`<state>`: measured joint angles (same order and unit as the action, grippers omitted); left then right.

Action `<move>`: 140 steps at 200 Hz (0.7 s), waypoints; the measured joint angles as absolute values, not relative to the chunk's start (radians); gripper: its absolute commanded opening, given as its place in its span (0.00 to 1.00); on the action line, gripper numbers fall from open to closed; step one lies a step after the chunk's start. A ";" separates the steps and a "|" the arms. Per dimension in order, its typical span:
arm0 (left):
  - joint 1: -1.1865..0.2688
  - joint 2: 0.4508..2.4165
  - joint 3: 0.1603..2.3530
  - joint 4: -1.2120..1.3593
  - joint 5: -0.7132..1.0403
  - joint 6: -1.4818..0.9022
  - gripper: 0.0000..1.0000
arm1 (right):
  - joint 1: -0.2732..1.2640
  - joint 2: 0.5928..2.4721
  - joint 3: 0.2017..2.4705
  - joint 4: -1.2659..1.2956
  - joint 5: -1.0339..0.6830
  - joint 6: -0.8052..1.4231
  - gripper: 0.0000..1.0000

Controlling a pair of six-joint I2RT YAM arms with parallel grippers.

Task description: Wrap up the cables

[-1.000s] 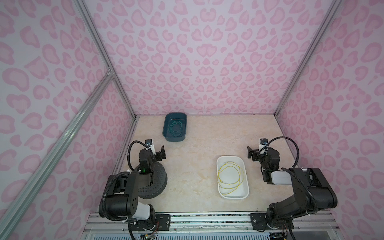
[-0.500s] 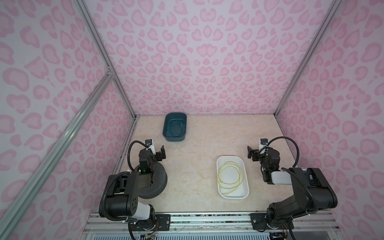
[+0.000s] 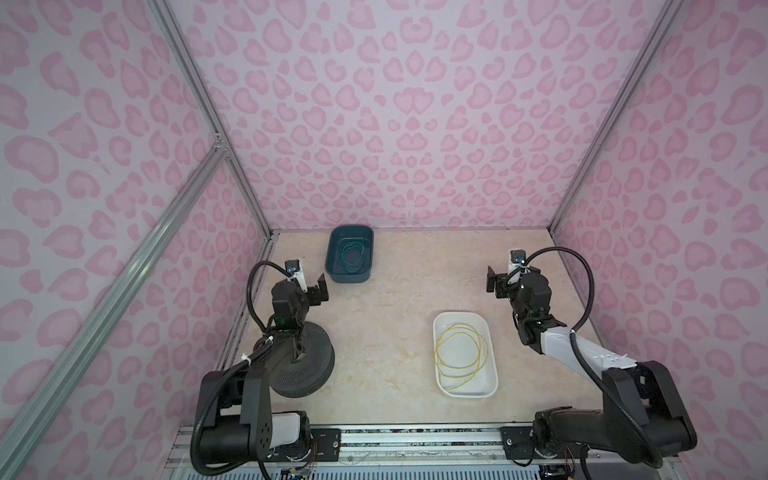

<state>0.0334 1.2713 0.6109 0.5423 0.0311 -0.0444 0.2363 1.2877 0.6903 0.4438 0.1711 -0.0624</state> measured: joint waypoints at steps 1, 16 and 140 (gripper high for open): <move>0.033 1.261 0.624 0.530 0.033 -0.047 0.98 | 0.241 1.285 0.699 0.435 0.176 -0.062 1.00; 0.017 1.167 0.723 0.410 0.060 -0.080 0.98 | 0.334 1.230 0.872 0.205 0.277 -0.010 1.00; -0.063 0.395 0.556 -0.225 0.047 -0.733 0.98 | 0.312 0.918 0.831 -0.689 0.047 0.517 0.34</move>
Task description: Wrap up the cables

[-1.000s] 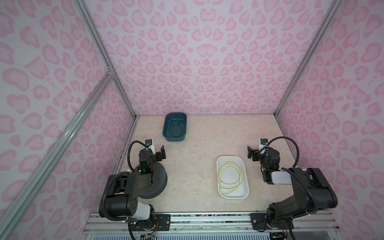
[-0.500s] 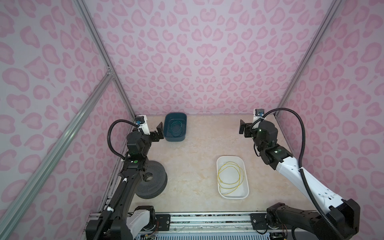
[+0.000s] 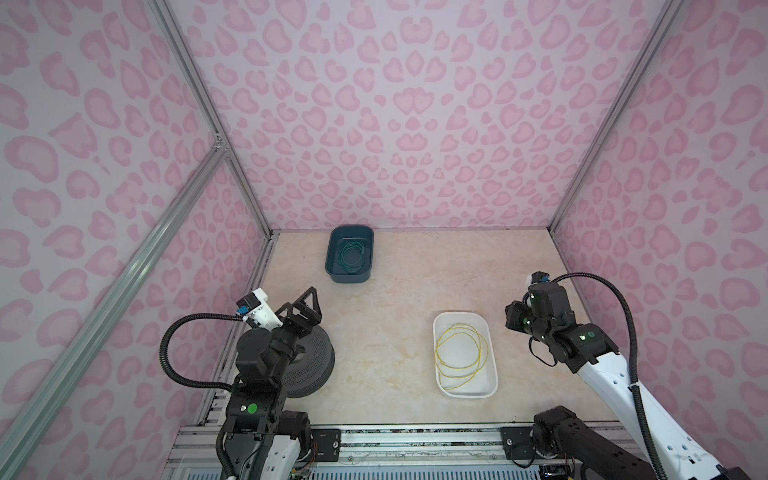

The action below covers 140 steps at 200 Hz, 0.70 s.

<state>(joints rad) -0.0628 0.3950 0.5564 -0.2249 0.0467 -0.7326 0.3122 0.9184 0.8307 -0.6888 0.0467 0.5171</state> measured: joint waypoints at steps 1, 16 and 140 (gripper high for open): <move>-0.063 0.394 0.556 -0.228 0.047 -0.733 0.98 | 0.312 0.920 0.829 -0.691 0.046 0.517 0.34; -0.066 0.387 0.545 -0.260 0.053 -0.735 0.98 | 0.313 0.944 0.797 -0.713 0.008 0.520 0.28; -0.066 0.625 0.532 -0.312 0.229 -0.784 0.94 | 0.386 1.071 0.609 -0.624 -0.117 0.586 0.09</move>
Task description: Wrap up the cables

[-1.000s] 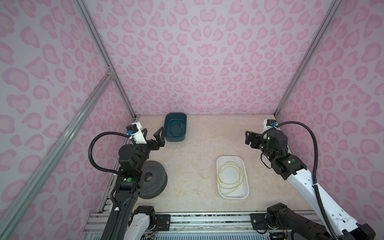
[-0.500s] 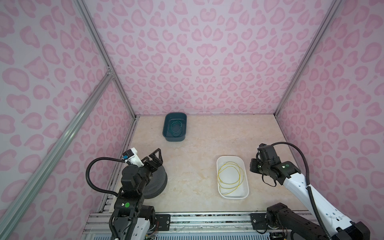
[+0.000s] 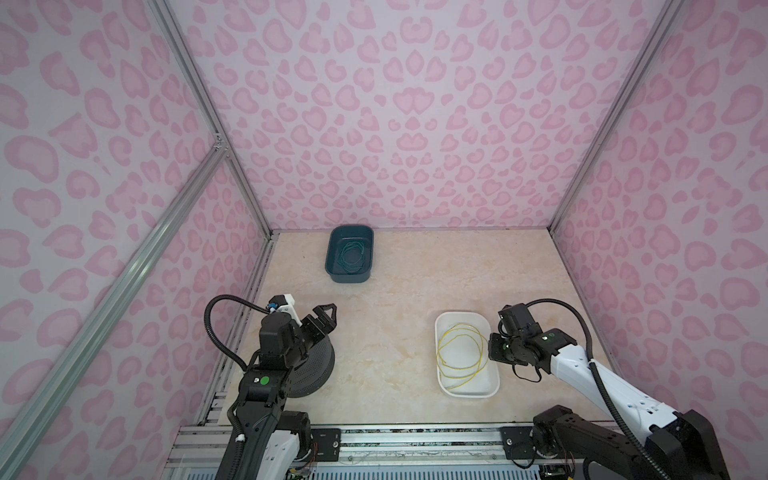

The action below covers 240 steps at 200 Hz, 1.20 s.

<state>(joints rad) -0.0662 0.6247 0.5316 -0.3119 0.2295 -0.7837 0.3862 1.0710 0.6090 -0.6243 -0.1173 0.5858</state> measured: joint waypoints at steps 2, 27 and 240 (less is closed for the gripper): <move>-0.066 0.628 0.533 -0.311 0.232 -0.784 0.94 | 0.386 1.071 0.610 -0.624 -0.117 0.585 0.08; -0.066 0.654 0.535 -0.310 0.246 -0.791 0.93 | 0.390 1.071 0.621 -0.619 -0.118 0.587 0.02; -0.066 0.703 0.587 -0.347 0.307 -0.783 0.93 | 0.366 2.231 1.882 -0.427 -0.333 0.547 0.00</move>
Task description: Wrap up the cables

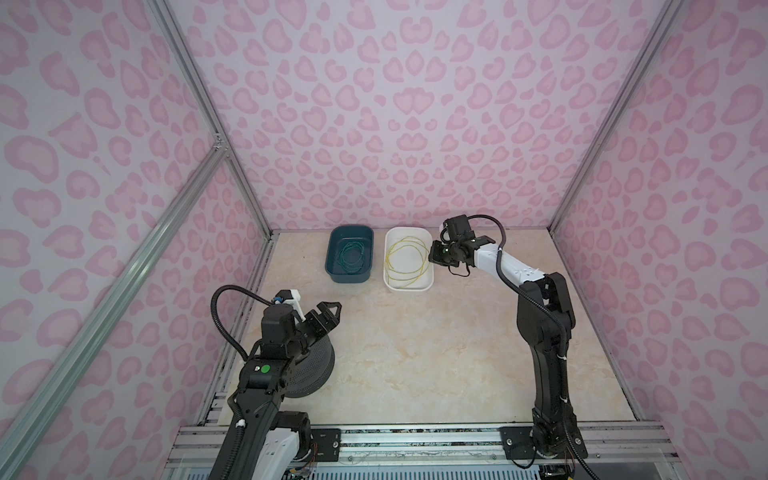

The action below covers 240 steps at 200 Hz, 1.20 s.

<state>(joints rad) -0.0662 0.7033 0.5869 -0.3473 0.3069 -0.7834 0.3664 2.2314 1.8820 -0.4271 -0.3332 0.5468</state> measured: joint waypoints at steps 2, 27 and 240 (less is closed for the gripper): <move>-0.066 0.703 0.587 -0.348 0.307 -0.783 0.93 | 0.365 2.243 1.899 -0.430 -0.338 0.548 0.00; -0.066 0.707 0.587 -0.357 0.313 -0.773 0.93 | 0.355 2.371 2.062 -0.483 -0.368 0.558 0.00; -0.066 0.729 0.632 -0.496 0.144 -0.741 0.95 | 0.315 2.308 2.172 -0.539 -0.496 0.631 0.42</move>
<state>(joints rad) -0.0662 0.7288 0.6315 -0.4965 0.1436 -0.7410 0.3149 2.3085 2.1719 -0.5392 -0.4965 0.6308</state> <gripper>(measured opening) 0.944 0.421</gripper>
